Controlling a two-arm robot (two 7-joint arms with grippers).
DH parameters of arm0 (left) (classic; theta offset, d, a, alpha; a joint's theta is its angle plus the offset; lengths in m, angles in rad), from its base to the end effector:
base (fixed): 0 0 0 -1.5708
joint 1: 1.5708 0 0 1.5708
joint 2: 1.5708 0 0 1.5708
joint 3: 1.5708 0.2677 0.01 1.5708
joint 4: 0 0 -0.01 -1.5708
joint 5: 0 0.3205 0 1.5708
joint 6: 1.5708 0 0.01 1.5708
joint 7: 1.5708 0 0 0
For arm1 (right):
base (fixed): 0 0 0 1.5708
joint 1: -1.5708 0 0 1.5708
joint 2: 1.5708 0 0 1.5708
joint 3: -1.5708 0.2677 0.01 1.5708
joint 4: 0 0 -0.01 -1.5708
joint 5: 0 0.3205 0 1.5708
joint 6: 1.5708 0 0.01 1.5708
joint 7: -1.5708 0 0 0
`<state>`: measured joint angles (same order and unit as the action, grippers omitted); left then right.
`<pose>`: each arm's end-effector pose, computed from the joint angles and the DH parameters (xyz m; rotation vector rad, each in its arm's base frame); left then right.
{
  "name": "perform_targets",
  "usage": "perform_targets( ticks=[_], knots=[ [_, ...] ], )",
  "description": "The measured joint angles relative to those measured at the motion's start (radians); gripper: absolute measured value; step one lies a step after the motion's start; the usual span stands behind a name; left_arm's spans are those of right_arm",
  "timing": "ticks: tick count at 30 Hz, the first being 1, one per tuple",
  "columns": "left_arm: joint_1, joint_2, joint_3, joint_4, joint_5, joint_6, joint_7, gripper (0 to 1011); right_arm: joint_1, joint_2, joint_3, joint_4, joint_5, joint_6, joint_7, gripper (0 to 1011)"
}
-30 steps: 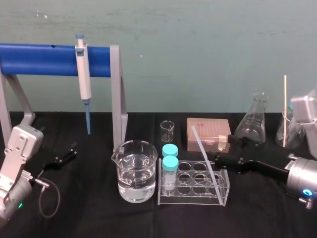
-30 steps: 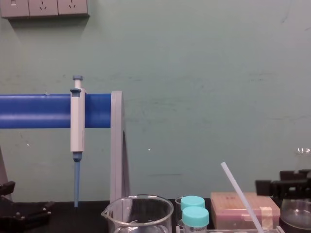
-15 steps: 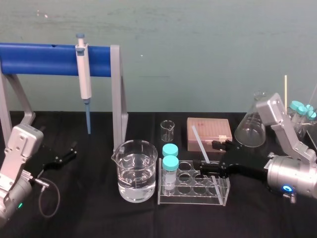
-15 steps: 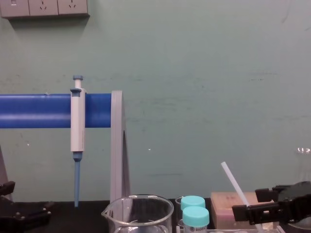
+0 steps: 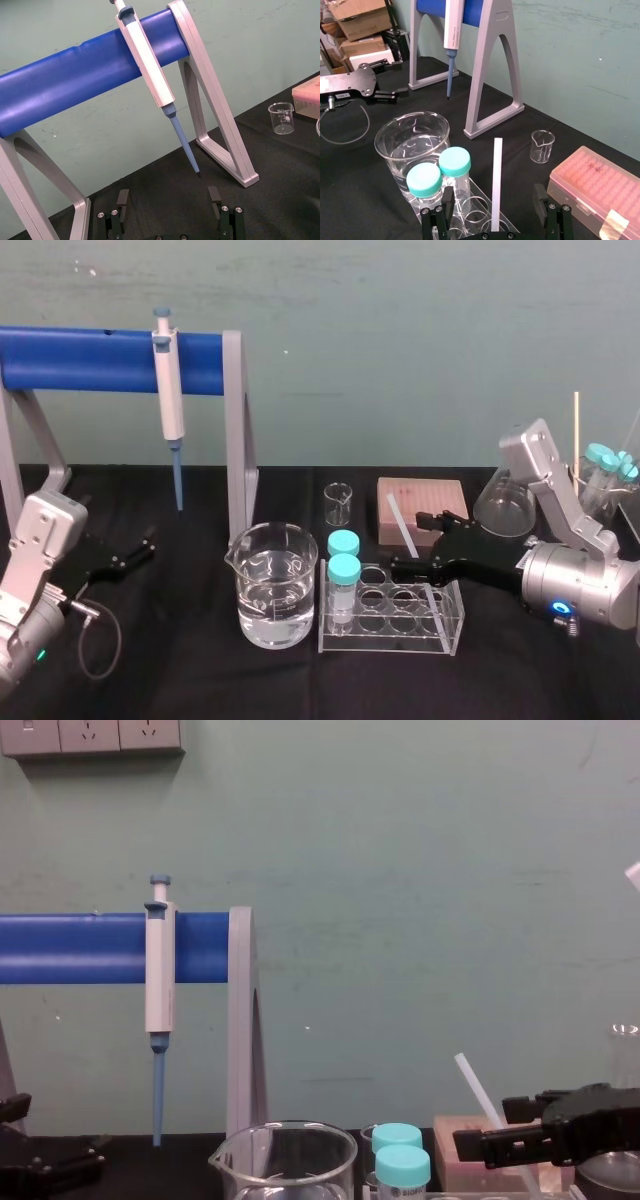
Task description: Pick up the stirring rod with one hand, then place it down.
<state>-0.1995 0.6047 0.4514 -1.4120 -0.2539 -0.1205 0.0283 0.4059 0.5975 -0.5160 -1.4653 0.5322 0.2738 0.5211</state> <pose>0.3655 0.0669 -0.2865 0.3045 -0.2850 1.2480 0.4086 -0.0386 -0.2101 -0.3052 0.0969 -0.7138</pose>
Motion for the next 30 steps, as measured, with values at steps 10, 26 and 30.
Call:
perform_targets(
  ticks=[10, 26, 30],
  knots=[
    [0.000, 0.000, 0.000, 0.000, 0.000, 0.000, 0.000, 1000, 0.001, -0.004, -0.002, 0.002, -0.009, -0.003, 0.001, 1000],
    [0.000, 0.000, 0.000, 0.000, 0.000, 0.000, 0.000, 1000, 0.001, -0.003, -0.001, 0.002, -0.006, -0.003, 0.003, 739],
    [0.000, 0.000, 0.000, 0.000, 0.000, 0.000, 0.000, 1000, 0.000, -0.003, -0.001, 0.001, -0.005, -0.003, 0.003, 625]
  ],
)
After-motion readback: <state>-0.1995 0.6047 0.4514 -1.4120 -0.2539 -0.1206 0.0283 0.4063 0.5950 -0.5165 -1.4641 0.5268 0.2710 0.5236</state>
